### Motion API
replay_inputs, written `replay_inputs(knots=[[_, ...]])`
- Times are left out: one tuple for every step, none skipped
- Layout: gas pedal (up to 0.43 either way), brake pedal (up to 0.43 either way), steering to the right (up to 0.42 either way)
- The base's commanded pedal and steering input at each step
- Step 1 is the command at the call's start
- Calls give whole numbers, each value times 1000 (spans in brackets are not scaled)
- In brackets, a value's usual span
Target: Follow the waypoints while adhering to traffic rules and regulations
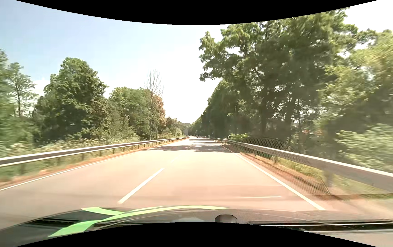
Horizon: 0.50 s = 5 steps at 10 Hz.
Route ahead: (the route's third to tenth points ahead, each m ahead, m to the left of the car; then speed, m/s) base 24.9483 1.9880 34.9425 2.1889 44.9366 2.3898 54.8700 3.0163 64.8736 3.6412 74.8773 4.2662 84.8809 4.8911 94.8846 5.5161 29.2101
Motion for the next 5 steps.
replay_inputs(knots=[[287, 0, -7], [299, 0, -7], [299, 0, -7], [299, 0, -7], [299, 0, -7]])
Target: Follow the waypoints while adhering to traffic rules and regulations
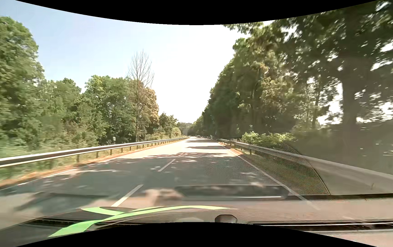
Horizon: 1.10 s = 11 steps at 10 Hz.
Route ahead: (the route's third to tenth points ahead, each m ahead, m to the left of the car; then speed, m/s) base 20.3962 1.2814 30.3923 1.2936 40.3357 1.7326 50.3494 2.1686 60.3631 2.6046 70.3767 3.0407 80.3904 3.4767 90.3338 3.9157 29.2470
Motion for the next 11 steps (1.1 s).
replay_inputs(knots=[[299, 0, -7], [287, 0, -7], [268, 0, -7], [240, 0, -7], [240, 0, -7], [240, 0, -7], [240, 0, -7], [248, 0, -7], [248, 0, -7], [248, 0, -7], [248, 0, -7]])
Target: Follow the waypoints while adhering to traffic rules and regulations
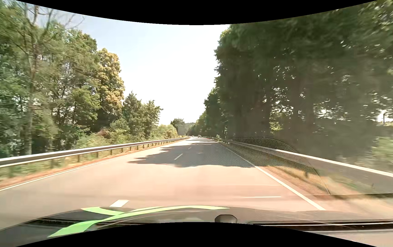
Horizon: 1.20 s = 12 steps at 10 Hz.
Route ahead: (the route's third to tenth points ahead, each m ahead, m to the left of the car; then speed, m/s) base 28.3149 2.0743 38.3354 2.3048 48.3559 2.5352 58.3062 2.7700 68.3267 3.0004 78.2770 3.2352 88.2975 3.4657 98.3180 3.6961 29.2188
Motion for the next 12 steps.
replay_inputs(knots=[[248, 0, -7], [248, 0, -7], [248, 0, -7], [268, 0, -6], [280, 0, -6], [280, 0, -6], [280, 0, -6], [268, 0, -6], [260, 0, -6], [248, 0, -6], [248, 0, -6], [248, 0, -6]])
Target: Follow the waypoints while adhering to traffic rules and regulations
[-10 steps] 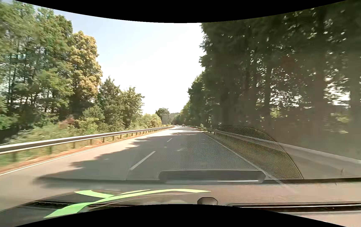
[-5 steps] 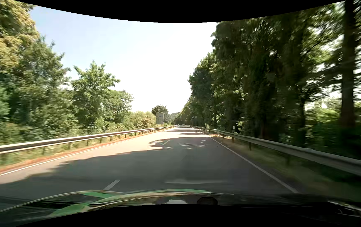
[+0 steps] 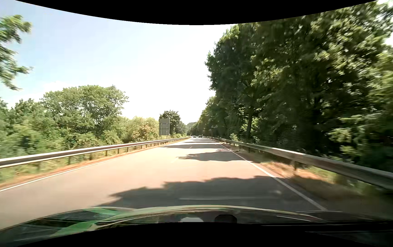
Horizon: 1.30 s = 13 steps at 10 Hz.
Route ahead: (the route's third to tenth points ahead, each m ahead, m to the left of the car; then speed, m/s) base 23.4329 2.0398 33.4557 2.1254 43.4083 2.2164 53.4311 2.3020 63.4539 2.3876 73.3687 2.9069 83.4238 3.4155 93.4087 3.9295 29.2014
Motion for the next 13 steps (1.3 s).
replay_inputs(knots=[[260, 0, -6], [268, 0, -6], [280, 0, -6], [280, 0, -6], [287, 0, -6], [287, 0, -6], [287, 0, -6], [287, 0, -6], [287, 0, -6], [287, 0, -6], [287, 0, -6], [268, 0, -6], [268, 0, -6]])
